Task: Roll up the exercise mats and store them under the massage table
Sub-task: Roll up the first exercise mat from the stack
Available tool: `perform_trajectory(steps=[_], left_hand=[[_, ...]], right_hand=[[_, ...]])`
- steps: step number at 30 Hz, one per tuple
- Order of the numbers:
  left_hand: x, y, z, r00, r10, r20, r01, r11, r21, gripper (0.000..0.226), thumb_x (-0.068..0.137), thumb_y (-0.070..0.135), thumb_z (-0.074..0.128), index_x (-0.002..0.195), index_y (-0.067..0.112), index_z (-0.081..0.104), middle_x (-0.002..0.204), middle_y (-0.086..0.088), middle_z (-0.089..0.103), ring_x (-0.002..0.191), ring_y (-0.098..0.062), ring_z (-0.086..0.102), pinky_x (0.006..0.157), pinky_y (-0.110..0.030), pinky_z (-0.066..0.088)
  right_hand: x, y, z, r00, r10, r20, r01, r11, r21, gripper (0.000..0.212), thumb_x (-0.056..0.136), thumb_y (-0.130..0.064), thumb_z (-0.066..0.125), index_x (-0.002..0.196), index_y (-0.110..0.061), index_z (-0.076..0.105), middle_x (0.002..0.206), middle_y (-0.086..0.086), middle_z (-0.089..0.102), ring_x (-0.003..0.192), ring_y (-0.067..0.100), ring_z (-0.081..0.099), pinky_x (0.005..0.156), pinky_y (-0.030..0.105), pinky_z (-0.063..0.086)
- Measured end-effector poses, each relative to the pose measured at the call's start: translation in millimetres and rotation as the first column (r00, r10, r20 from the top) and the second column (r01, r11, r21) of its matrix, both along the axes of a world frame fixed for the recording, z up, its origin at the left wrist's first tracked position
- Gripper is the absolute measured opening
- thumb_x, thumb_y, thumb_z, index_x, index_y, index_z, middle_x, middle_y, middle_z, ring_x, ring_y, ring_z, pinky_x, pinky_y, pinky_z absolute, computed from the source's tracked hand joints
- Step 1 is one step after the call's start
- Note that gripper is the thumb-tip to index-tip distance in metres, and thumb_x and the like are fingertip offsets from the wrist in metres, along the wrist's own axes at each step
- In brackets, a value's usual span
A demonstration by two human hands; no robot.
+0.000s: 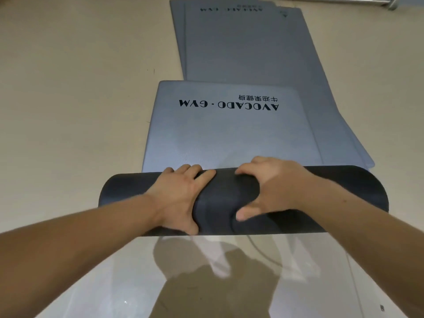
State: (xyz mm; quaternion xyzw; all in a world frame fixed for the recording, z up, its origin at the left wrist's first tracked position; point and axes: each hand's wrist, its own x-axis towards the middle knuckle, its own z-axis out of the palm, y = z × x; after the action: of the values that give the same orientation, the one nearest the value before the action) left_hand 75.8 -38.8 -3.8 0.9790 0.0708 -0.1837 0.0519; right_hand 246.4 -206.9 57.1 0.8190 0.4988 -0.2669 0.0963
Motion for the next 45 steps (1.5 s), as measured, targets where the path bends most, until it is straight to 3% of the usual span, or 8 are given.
perform_trajectory(steps=[4,7,15,21,28,31,37,45], left_hand=[[26,23,19,0.994,0.042,-0.101,-0.057,0.988,-0.143,0.103,0.04,0.069,0.082,0.13,0.045,0.038,0.111,0.017,0.058,0.098,-0.017,0.062,0.08,-0.042,0.056],[32,24,25,0.992,0.049,-0.118,-0.072,0.978,-0.198,0.091,0.044,0.064,0.085,0.122,0.048,0.042,0.104,0.018,0.062,0.089,-0.014,0.063,0.078,-0.041,0.057],[15,18,27,0.966,0.104,-0.236,-0.196,0.89,-0.412,0.106,0.052,0.054,0.093,0.145,0.054,0.042,0.135,0.024,0.058,0.123,-0.01,0.058,0.102,-0.04,0.053],[-34,-3,6,0.913,-0.051,0.406,0.038,0.999,0.039,0.078,0.07,0.058,0.067,0.139,0.022,0.059,0.144,-0.011,0.056,0.117,-0.039,0.06,0.086,-0.05,0.054],[-25,-12,-14,0.996,0.076,-0.041,-0.072,0.993,0.091,0.141,0.073,0.077,0.069,0.161,0.019,-0.024,0.171,-0.009,-0.02,0.159,-0.035,-0.012,0.126,-0.064,0.007],[-1,3,-19,0.991,0.132,-0.001,-0.132,0.99,0.042,0.143,0.062,0.075,0.073,0.161,0.02,-0.013,0.171,-0.007,-0.002,0.159,-0.031,0.001,0.124,-0.065,0.013],[26,37,-11,0.997,0.082,0.013,-0.081,0.997,-0.011,0.138,0.041,0.079,0.074,0.156,0.026,0.021,0.148,0.008,0.041,0.132,-0.02,0.045,0.106,-0.049,0.045],[37,42,15,0.994,0.081,-0.068,-0.09,0.987,-0.136,0.101,0.042,0.072,0.079,0.131,0.039,0.043,0.113,0.02,0.056,0.102,-0.013,0.058,0.088,-0.044,0.052]], right_hand=[[-23,-6,-36,0.951,0.134,0.277,-0.115,0.99,-0.083,0.136,0.063,-0.083,0.072,0.163,-0.02,0.004,0.156,0.013,0.03,0.144,0.037,0.033,0.118,0.055,0.029],[-10,-13,-43,0.93,0.15,0.335,-0.184,0.98,0.074,0.122,0.057,-0.082,0.07,0.154,-0.022,0.028,0.13,0.006,0.052,0.117,0.031,0.056,0.099,0.046,0.043],[1,-15,-22,0.996,0.084,-0.025,-0.085,0.996,-0.034,0.111,0.045,-0.082,0.083,0.136,-0.045,0.032,0.116,-0.017,0.058,0.101,0.015,0.06,0.09,0.036,0.048],[42,16,-28,0.902,-0.215,-0.373,0.216,0.976,-0.039,0.105,0.04,-0.055,0.103,0.122,-0.057,0.039,0.12,-0.01,0.065,0.102,0.019,0.067,0.095,0.044,0.056],[49,20,-25,0.989,-0.091,-0.114,0.107,0.983,0.148,0.077,0.067,-0.072,0.085,0.133,-0.048,0.055,0.13,-0.014,0.047,0.124,0.012,0.044,0.103,0.041,0.045],[30,17,-18,0.996,-0.026,0.083,0.008,0.978,0.21,0.062,0.08,-0.078,0.064,0.131,-0.044,0.06,0.127,-0.013,0.055,0.123,0.015,0.051,0.099,0.039,0.048],[-13,13,-52,0.935,0.143,0.325,-0.132,0.99,-0.056,0.141,0.064,-0.088,0.064,0.166,-0.016,-0.001,0.168,0.026,0.012,0.156,0.043,0.015,0.124,0.06,0.018],[15,3,-56,0.946,0.109,0.305,-0.202,0.936,0.29,0.127,0.037,-0.086,0.063,0.145,-0.018,0.053,0.118,0.008,0.062,0.105,0.033,0.064,0.095,0.048,0.049]])
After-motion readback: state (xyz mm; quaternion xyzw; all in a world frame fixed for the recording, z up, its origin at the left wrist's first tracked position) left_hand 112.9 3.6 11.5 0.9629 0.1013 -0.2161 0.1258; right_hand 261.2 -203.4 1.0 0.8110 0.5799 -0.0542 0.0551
